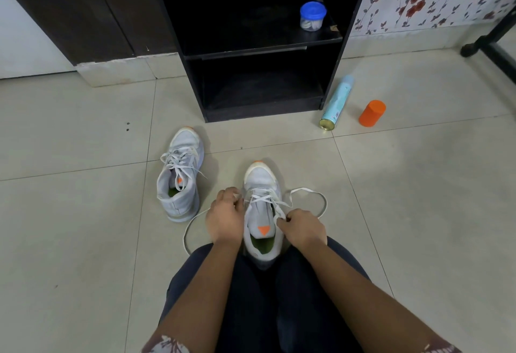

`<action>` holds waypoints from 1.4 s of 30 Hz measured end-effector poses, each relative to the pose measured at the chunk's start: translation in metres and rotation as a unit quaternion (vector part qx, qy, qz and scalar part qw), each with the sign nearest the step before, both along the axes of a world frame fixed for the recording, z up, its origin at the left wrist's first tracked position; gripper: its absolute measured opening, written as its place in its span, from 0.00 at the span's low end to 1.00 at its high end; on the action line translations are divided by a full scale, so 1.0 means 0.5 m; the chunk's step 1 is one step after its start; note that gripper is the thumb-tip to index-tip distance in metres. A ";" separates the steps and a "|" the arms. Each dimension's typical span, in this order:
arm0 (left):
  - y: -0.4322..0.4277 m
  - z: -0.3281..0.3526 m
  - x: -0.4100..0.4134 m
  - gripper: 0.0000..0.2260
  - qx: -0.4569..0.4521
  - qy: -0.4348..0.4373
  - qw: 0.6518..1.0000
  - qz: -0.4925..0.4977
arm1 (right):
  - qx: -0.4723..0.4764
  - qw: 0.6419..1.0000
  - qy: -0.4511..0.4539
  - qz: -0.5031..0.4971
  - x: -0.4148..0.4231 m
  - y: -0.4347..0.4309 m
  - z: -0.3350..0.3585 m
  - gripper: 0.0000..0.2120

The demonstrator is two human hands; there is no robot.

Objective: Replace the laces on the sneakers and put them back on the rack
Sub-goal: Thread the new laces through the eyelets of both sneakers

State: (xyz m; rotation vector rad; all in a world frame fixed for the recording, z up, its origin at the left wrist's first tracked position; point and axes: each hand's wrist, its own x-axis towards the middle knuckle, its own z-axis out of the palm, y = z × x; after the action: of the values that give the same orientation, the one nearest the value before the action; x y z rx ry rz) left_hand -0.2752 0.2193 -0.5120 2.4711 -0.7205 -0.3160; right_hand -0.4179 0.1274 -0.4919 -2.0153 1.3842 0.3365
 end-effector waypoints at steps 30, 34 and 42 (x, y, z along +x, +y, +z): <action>-0.032 0.054 0.032 0.07 -0.098 0.005 0.960 -0.261 | -0.064 0.940 -0.257 0.214 0.104 -0.062 0.068 0.20; -0.024 0.062 0.030 0.09 -0.119 0.066 0.962 -0.237 | -0.092 0.939 -0.049 0.329 0.121 -0.060 0.109 0.15; -0.003 0.058 0.051 0.11 -0.266 0.319 0.909 0.041 | -0.165 0.939 -0.101 0.284 0.041 -0.099 0.156 0.15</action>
State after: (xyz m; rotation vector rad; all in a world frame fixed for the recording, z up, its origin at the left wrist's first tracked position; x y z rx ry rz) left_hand -0.2497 0.2179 -0.4830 1.7187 -0.3515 -0.7411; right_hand -0.3972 0.0779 -0.4141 -2.6323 0.7438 0.1381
